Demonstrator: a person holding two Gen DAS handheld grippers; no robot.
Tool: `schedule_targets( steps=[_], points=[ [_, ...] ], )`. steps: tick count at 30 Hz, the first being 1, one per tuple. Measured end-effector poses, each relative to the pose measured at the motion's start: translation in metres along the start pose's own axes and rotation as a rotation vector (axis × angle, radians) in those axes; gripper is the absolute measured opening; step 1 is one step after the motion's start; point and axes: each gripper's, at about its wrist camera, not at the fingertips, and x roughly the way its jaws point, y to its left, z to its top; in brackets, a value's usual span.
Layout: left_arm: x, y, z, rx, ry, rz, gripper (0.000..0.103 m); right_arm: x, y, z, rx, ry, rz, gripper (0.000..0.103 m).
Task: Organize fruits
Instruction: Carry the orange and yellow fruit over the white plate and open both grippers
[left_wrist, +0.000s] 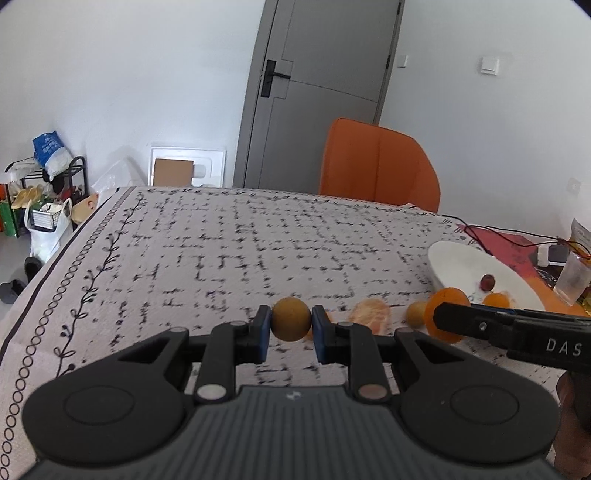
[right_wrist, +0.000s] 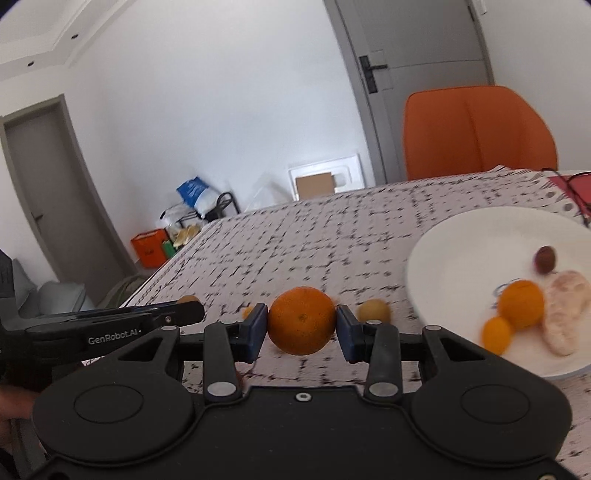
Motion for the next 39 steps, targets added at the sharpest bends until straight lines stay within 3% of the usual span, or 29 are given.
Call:
schedule_targets(
  steps=[19,39],
  points=[
    [0.010,-0.054,0.008,0.050,-0.019,-0.051,0.022,-0.038,-0.052,0.000,0.060,-0.086,-0.080,0.038],
    [0.039,-0.107,0.011,0.119,0.010,-0.113,0.022,-0.054,-0.105,0.000,0.134,-0.126,-0.160,0.038]
  ],
)
